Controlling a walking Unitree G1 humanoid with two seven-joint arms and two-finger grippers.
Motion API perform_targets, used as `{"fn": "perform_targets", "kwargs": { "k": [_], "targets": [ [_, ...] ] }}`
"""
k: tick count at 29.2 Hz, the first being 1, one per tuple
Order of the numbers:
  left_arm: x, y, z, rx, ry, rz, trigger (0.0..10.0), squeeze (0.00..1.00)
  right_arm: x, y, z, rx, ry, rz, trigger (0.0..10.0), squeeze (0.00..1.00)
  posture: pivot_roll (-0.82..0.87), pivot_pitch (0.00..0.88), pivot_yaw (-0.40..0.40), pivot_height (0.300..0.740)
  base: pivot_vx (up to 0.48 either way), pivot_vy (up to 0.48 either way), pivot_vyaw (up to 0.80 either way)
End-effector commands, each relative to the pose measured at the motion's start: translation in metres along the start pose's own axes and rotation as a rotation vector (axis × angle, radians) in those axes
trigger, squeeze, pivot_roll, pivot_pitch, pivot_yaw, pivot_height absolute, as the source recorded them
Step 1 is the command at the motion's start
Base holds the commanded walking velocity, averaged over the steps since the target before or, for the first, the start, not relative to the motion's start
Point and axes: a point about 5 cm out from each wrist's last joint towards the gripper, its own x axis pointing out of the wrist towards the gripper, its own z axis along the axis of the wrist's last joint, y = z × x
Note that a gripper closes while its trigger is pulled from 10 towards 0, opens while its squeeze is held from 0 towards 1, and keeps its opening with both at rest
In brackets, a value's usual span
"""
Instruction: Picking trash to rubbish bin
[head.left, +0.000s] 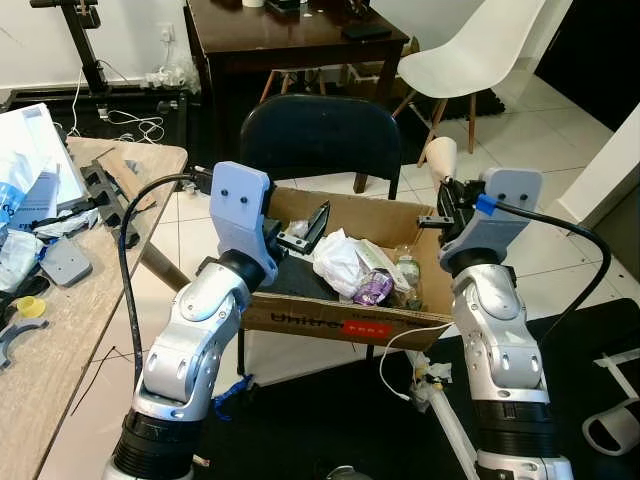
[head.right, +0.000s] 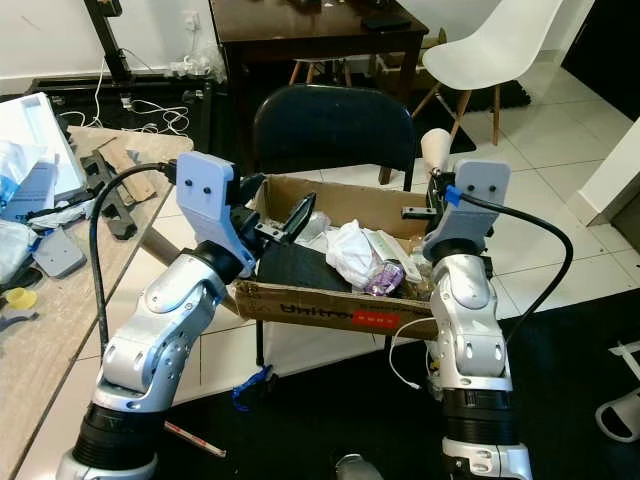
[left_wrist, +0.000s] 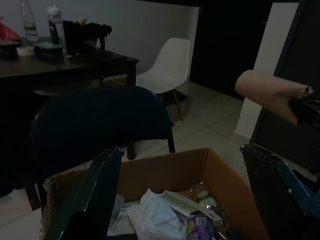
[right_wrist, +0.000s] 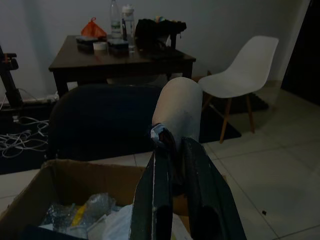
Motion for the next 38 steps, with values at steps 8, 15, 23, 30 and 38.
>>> {"fn": "perform_targets", "kwargs": {
  "k": [8, 15, 23, 30, 38],
  "targets": [
    [-0.004, -0.007, 0.000, -0.028, -0.011, -0.040, 10.0, 0.00, -0.002, -0.001, -0.010, 0.005, 0.053, -0.006, 10.0, 0.00, 0.00, 0.134, -0.030, 0.740, 0.184, 0.000, 0.00],
    [-0.004, -0.010, 0.000, -0.040, -0.013, -0.057, 10.0, 0.00, -0.004, -0.003, -0.012, 0.008, 0.064, -0.014, 10.0, 0.00, 0.00, 0.137, -0.029, 0.740, 0.356, 0.000, 0.00],
    [-0.005, -0.010, 0.000, -0.036, -0.007, -0.060, 10.0, 0.00, -0.005, -0.002, -0.013, 0.008, 0.073, -0.011, 10.0, 0.00, 0.00, 0.141, -0.031, 0.740, 0.351, 0.000, 0.00],
    [-0.005, -0.010, -0.001, -0.029, -0.011, -0.050, 10.0, 0.00, -0.005, -0.002, -0.015, 0.007, 0.081, -0.008, 10.0, 0.00, 0.00, 0.141, -0.031, 0.740, 0.041, 0.000, 0.00],
    [-0.005, -0.009, 0.000, -0.025, -0.014, -0.051, 10.0, 0.00, -0.009, -0.004, -0.032, -0.040, 0.161, 0.009, 10.0, 0.00, 0.00, 0.149, -0.029, 0.740, 0.000, 0.000, 0.00]
  ]
}}
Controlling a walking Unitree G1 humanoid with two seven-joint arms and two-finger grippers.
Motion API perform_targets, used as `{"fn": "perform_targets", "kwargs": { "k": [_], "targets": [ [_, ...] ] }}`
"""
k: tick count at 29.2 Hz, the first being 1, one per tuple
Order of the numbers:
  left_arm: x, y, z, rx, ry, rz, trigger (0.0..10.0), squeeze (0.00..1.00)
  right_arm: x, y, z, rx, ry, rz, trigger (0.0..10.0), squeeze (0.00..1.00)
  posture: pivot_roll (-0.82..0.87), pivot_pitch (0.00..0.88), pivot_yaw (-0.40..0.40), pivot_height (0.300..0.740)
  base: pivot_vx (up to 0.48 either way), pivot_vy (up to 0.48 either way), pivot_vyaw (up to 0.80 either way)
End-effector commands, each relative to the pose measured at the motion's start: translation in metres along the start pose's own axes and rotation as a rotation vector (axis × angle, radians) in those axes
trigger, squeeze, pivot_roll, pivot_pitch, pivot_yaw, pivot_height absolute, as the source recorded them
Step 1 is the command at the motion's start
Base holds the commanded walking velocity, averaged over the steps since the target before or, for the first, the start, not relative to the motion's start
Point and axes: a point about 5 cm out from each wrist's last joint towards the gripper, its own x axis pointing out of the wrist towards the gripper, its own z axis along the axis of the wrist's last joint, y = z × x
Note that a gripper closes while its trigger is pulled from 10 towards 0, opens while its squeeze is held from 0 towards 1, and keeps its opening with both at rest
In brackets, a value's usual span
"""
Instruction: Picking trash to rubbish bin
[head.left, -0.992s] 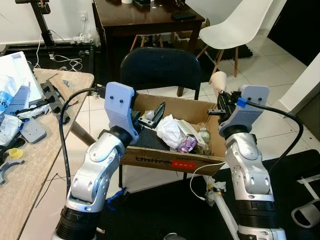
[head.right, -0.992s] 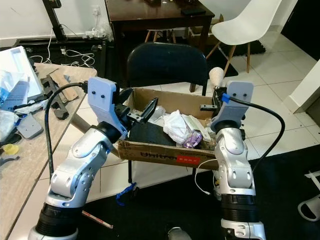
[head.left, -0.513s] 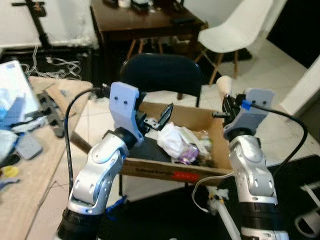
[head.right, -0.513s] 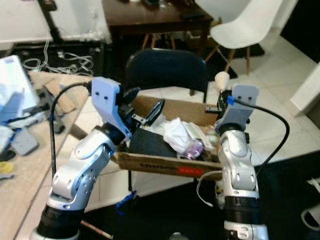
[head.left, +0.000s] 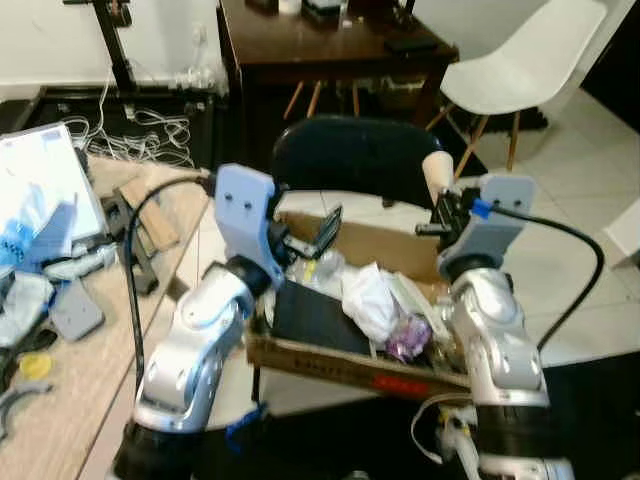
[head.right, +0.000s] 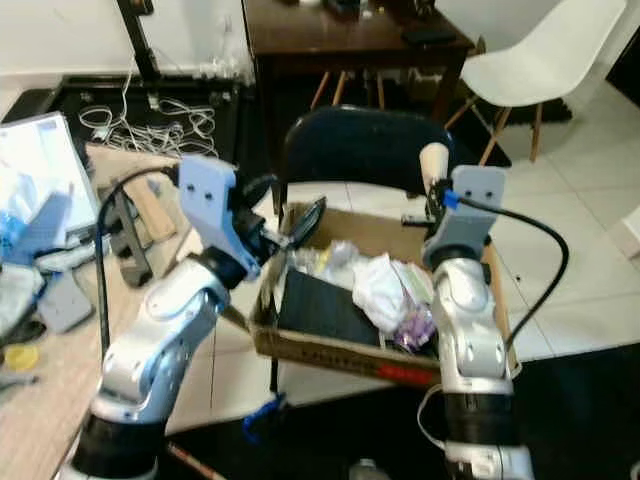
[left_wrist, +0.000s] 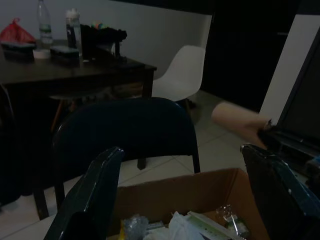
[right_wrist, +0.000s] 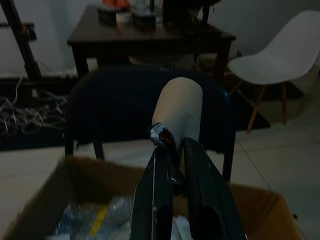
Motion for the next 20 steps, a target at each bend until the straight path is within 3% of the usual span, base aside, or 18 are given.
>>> {"fn": "perform_targets", "kwargs": {
  "k": [1, 5, 7, 8, 13, 20],
  "targets": [
    [-0.001, -0.001, 0.000, 0.008, 0.002, -0.007, 10.0, 0.00, -0.003, -0.009, -0.017, -0.003, 0.081, -0.022, 10.0, 0.00, 0.00, 0.149, -0.029, 0.740, 0.000, 0.000, 0.00],
    [0.000, 0.000, 0.001, 0.011, 0.000, -0.006, 10.0, 0.00, -0.002, -0.019, -0.031, 0.030, 0.152, -0.031, 10.0, 0.00, 0.01, 0.154, -0.026, 0.740, 0.000, 0.000, 0.00],
    [0.001, 0.000, 0.001, 0.013, -0.002, -0.005, 10.0, 0.00, -0.001, -0.031, -0.043, 0.044, 0.204, -0.057, 10.0, 0.00, 0.01, 0.158, -0.024, 0.740, 0.000, 0.000, 0.00],
    [0.002, 0.001, 0.002, 0.016, -0.002, -0.005, 10.0, 0.00, 0.001, -0.042, -0.053, 0.035, 0.251, -0.078, 10.0, 0.00, 0.01, 0.162, -0.017, 0.740, 0.000, 0.000, 0.00],
    [0.003, 0.001, 0.002, 0.024, 0.001, -0.005, 10.0, 0.00, 0.003, -0.056, -0.065, 0.017, 0.311, -0.099, 10.0, 0.00, 0.02, 0.168, -0.007, 0.740, 0.000, 0.000, 0.00],
    [0.008, 0.006, 0.002, 0.049, 0.020, 0.006, 10.0, 0.00, 0.013, -0.066, -0.066, 0.006, 0.309, -0.114, 10.0, 0.00, 0.03, 0.180, 0.007, 0.740, 0.000, 0.000, 0.00]
  ]
}}
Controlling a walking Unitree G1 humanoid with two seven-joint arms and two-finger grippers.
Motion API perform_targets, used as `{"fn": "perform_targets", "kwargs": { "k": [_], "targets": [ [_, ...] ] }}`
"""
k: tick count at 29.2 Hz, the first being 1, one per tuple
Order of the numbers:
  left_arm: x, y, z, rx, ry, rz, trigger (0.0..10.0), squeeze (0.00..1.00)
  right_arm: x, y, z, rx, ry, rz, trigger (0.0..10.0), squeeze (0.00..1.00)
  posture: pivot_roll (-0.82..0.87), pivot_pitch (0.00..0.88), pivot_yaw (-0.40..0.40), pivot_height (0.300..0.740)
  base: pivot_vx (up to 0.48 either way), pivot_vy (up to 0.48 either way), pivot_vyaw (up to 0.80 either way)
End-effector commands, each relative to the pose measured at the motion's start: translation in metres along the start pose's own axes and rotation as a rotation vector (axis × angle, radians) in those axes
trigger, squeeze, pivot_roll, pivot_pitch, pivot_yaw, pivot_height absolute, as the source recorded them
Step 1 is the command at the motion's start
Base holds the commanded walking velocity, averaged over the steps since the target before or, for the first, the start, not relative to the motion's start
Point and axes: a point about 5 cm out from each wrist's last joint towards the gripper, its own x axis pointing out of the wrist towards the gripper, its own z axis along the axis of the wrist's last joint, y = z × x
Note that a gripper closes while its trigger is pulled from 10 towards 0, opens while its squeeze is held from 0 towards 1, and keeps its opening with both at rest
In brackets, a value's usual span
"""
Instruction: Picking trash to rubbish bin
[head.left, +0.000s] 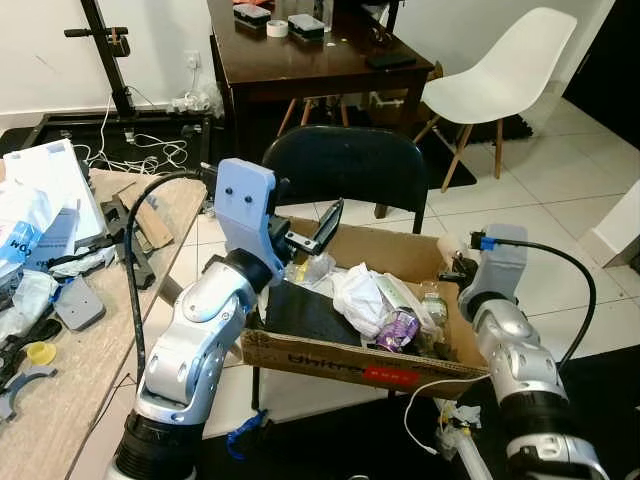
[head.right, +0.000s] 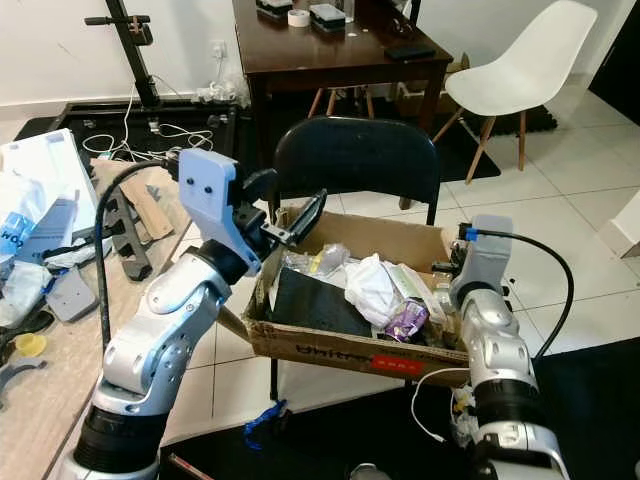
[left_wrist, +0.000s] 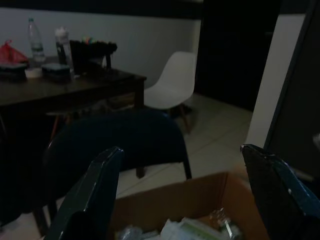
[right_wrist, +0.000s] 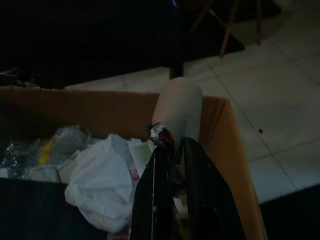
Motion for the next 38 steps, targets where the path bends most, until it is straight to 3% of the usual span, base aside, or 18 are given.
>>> {"fn": "perform_targets", "kwargs": {
  "k": [1, 9, 12, 18, 19, 25, 31, 37, 38],
  "targets": [
    [0.002, 0.005, -0.005, 0.045, 0.047, 0.007, 10.0, 0.00, 0.005, -0.005, 0.000, -0.005, -0.015, -0.011, 10.0, 0.00, 0.04, 0.189, 0.012, 0.740, 0.000, 0.000, 0.00],
    [0.007, 0.010, -0.016, 0.140, 0.146, 0.006, 10.0, 0.00, 0.015, -0.003, 0.016, 0.003, -0.070, 0.009, 10.0, 0.00, 0.05, 0.206, 0.040, 0.740, 0.000, 0.000, 0.00],
    [0.004, 0.022, -0.028, 0.215, 0.232, 0.090, 10.0, 0.00, 0.018, 0.011, 0.029, 0.004, -0.138, 0.084, 10.0, 0.00, 0.04, 0.209, 0.055, 0.740, 0.000, 0.000, 0.00],
    [0.004, 0.031, -0.033, 0.236, 0.251, 0.143, 10.0, 0.00, 0.018, 0.025, 0.030, -0.016, -0.154, 0.164, 10.0, 0.00, 0.04, 0.209, 0.055, 0.740, 0.000, 0.000, 0.00],
    [0.004, 0.029, -0.034, 0.219, 0.257, 0.111, 10.0, 0.00, 0.018, 0.030, 0.026, -0.026, -0.137, 0.198, 10.0, 0.00, 0.04, 0.208, 0.046, 0.740, 0.000, 0.000, 0.00],
    [-0.003, 0.013, -0.044, 0.232, 0.325, -0.051, 10.0, 0.00, 0.018, 0.030, 0.020, -0.033, -0.098, 0.195, 10.0, 0.00, 0.04, 0.206, 0.044, 0.740, 0.000, 0.000, 0.00],
    [-0.002, -0.007, -0.042, 0.188, 0.293, -0.179, 10.0, 0.00, 0.019, 0.030, 0.019, -0.045, -0.084, 0.206, 10.0, 0.00, 0.04, 0.198, 0.046, 0.740, 0.000, 0.000, 0.00],
    [0.001, -0.009, -0.039, 0.156, 0.272, -0.173, 10.0, 0.00, 0.019, 0.033, 0.014, -0.033, -0.056, 0.247, 10.0, 0.00, 0.03, 0.198, 0.042, 0.740, 0.000, 0.000, 0.00],
    [0.002, -0.009, -0.038, 0.157, 0.264, -0.172, 10.0, 0.00, 0.019, 0.033, 0.014, -0.028, -0.057, 0.252, 10.0, 0.42, 0.03, 0.198, 0.042, 0.740, 0.000, 0.000, 0.00]
  ]
}}
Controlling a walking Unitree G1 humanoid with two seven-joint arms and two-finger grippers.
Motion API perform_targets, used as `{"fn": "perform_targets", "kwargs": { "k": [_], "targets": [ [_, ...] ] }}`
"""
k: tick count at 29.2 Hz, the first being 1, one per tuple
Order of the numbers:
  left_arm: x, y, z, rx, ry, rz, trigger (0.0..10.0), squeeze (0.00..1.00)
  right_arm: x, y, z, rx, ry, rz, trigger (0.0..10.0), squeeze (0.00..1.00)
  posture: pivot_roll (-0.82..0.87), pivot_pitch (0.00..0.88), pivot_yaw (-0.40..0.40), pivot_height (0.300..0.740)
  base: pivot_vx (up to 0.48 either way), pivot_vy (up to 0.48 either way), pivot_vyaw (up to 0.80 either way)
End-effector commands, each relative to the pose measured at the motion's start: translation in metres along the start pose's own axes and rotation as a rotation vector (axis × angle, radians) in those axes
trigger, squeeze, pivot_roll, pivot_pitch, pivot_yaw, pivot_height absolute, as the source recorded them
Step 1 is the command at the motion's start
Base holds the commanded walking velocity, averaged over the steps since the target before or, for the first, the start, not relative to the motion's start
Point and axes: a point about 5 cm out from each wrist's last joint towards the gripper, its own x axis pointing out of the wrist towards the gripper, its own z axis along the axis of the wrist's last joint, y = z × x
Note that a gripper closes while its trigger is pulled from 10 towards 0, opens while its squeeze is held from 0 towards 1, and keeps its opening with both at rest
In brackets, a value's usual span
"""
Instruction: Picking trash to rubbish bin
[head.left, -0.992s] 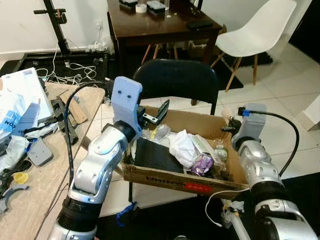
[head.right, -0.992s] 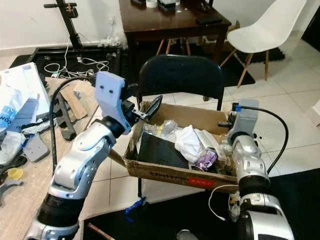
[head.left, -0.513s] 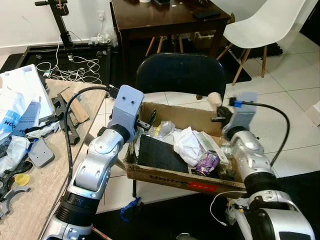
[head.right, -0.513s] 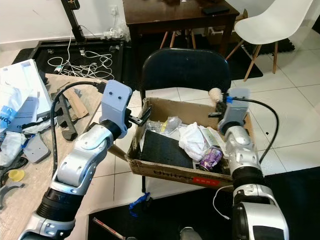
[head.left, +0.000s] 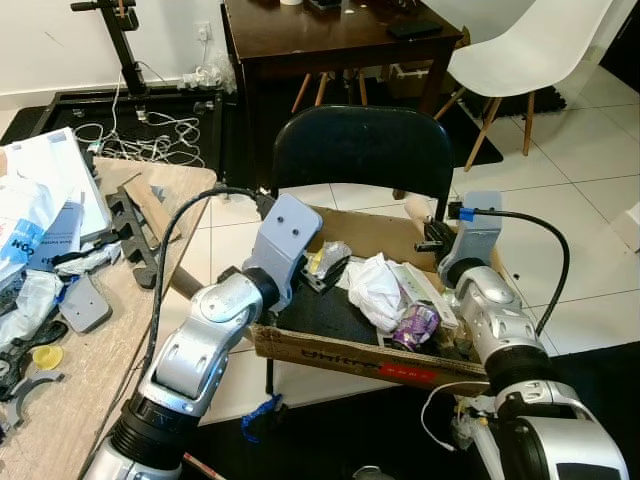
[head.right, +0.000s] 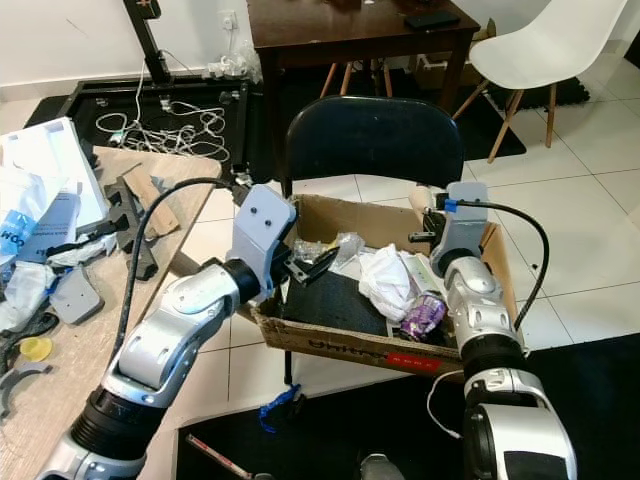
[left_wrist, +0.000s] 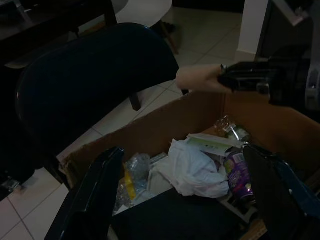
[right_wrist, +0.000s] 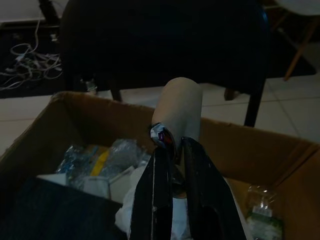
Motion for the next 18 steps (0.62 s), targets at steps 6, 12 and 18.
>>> {"fn": "perform_targets", "kwargs": {
  "k": [6, 12, 18],
  "targets": [
    [-0.001, 0.001, 0.005, -0.027, -0.038, 0.023, 10.0, 0.00, 0.000, 0.002, -0.004, -0.030, 0.028, -0.021, 10.0, 0.00, 0.03, 0.195, 0.039, 0.740, 0.000, 0.000, 0.00],
    [-0.001, 0.003, 0.003, -0.034, -0.028, 0.041, 10.0, 0.00, 0.002, 0.006, 0.003, -0.050, -0.014, -0.030, 10.0, 0.00, 0.03, 0.190, 0.037, 0.740, 0.000, 0.000, 0.00],
    [0.000, 0.005, 0.005, -0.038, -0.041, 0.063, 10.0, 0.00, 0.000, 0.012, 0.002, 0.030, -0.028, 0.028, 10.0, 0.25, 0.03, 0.189, 0.036, 0.740, 0.000, 0.000, 0.00]
  ]
}}
